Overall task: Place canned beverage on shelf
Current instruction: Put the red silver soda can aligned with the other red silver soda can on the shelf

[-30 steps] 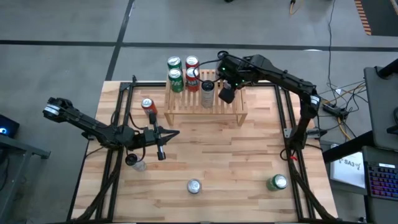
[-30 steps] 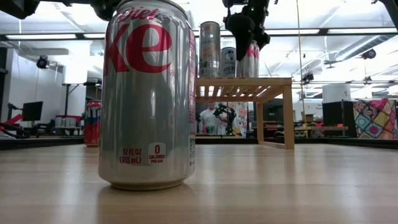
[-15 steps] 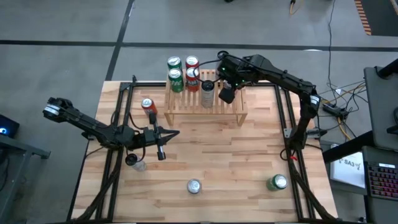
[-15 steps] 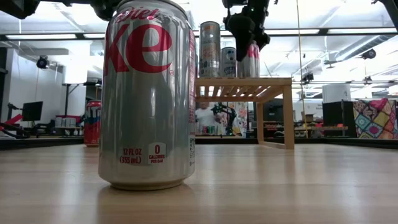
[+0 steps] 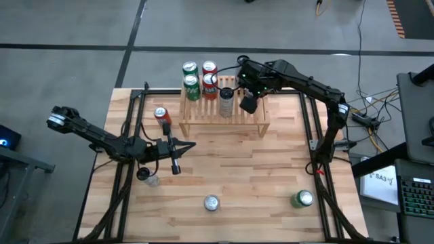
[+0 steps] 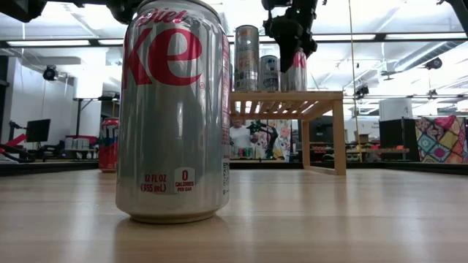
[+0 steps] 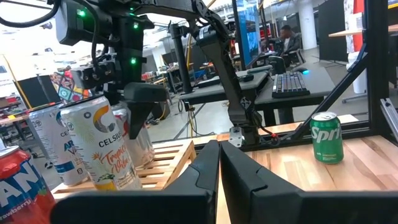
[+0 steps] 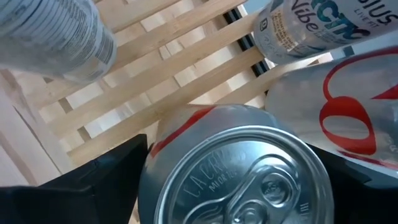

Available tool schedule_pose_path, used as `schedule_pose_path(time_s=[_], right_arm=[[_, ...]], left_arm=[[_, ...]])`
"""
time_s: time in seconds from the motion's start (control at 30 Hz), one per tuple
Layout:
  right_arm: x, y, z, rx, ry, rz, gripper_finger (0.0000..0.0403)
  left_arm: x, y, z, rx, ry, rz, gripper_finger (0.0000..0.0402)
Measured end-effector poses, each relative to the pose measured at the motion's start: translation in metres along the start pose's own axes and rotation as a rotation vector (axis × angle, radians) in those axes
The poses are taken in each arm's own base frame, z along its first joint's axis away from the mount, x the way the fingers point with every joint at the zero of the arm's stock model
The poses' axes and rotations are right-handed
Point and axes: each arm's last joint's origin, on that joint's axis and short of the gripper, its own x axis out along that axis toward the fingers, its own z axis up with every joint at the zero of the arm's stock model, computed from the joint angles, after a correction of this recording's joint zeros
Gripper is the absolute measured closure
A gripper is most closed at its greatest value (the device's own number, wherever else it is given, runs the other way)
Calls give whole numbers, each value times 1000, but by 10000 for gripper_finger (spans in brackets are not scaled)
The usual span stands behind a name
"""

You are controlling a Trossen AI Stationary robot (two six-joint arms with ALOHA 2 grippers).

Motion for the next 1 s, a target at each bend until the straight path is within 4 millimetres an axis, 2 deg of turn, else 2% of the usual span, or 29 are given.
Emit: schedule_pose_path(time_s=[0.23, 0.47, 0.67, 0.8, 1.0], right_arm=[[0, 0, 0, 60, -1, -1, 73], [0, 0, 0, 93, -1, -1, 38], [-1, 0, 0, 87, 0, -1, 33], [-10, -2, 2, 90, -34, 1, 33], [-35, -7, 7, 105, -120, -50, 33]], left_arm=[[0, 0, 0, 0, 0, 0, 401], [0, 0, 0, 0, 0, 0, 401], [0, 0, 0, 0, 0, 0, 401], [0, 0, 0, 6, 0, 0, 401], [0, 0, 0, 7, 0, 0, 401]])
